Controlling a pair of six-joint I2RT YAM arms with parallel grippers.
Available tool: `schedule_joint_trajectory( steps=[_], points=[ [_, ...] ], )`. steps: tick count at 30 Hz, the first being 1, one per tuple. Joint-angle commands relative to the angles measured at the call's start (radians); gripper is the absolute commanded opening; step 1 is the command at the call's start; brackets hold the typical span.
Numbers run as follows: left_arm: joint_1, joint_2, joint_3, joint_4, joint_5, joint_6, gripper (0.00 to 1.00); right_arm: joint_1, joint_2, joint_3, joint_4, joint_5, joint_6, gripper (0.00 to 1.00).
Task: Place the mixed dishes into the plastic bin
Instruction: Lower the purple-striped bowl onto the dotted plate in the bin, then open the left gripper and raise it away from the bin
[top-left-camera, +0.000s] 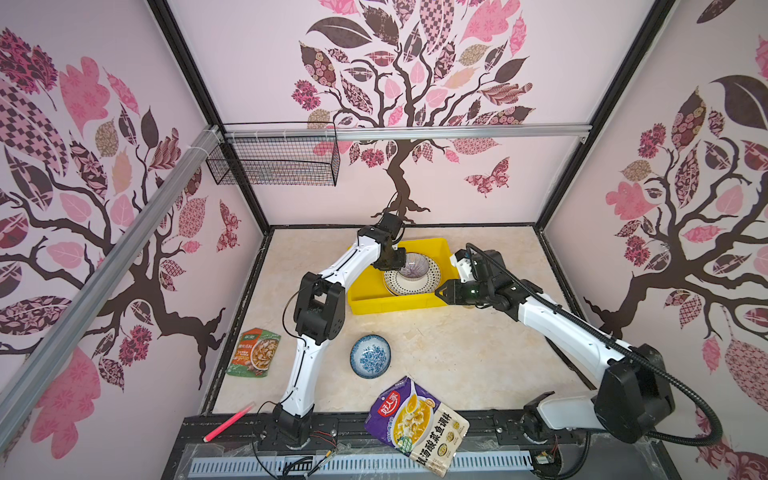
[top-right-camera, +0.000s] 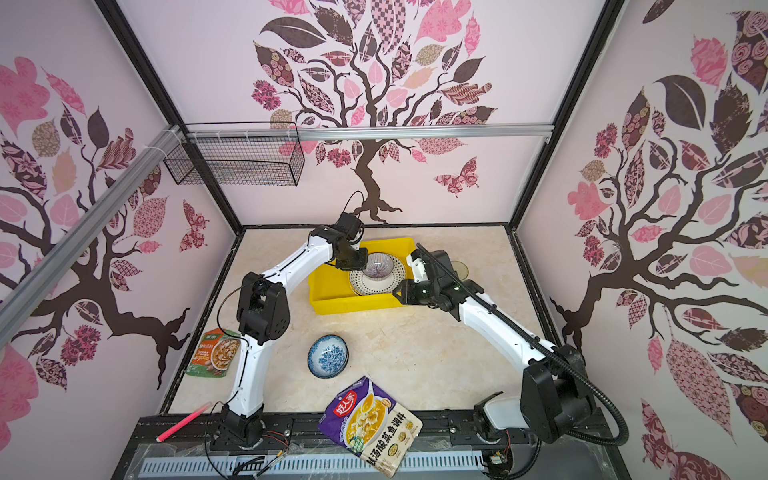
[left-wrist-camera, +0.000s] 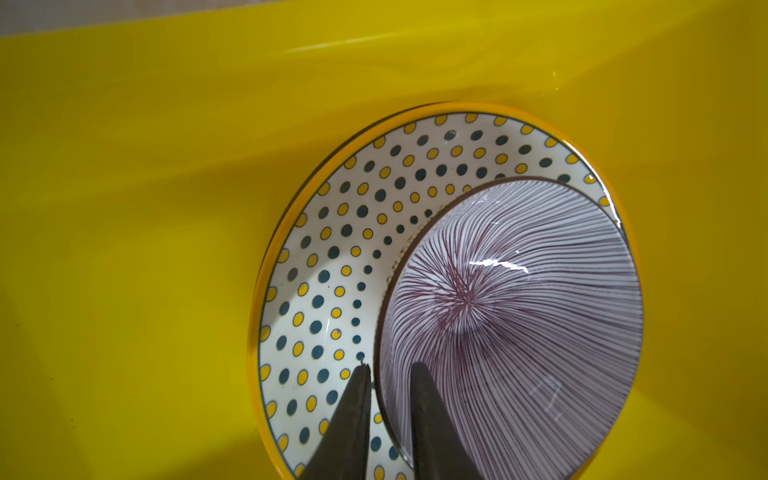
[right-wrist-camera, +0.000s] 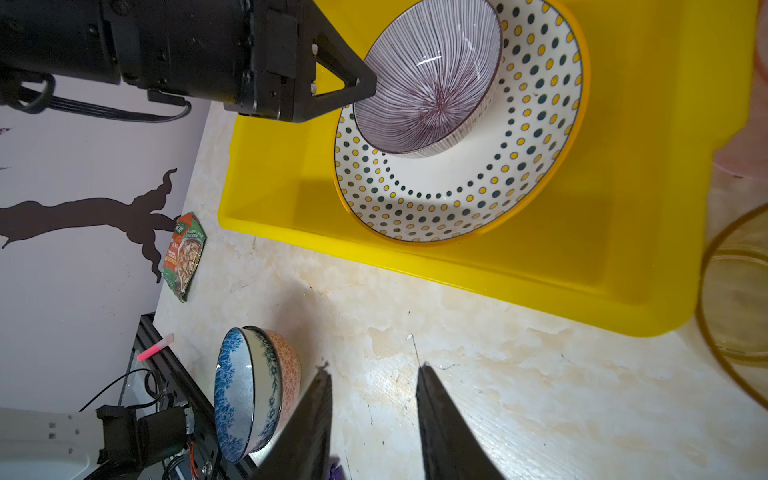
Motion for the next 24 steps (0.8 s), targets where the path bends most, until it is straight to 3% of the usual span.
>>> schedule_joint_trajectory(
  steps=[1,15,24],
  points=[
    [0.005,-0.058,-0.001,0.021,0.024,0.004,0.22,0.006,-0.006,0.023,-0.004,-0.022,0.007,0.37],
    [0.032,-0.217,-0.117,0.055,0.056,-0.013,0.26,0.049,0.009,0.039,0.004,-0.028,0.018,0.37],
    [0.037,-0.345,-0.254,0.06,0.002,-0.007,0.27,0.11,0.016,0.048,0.005,-0.003,0.018,0.37]
  ],
)
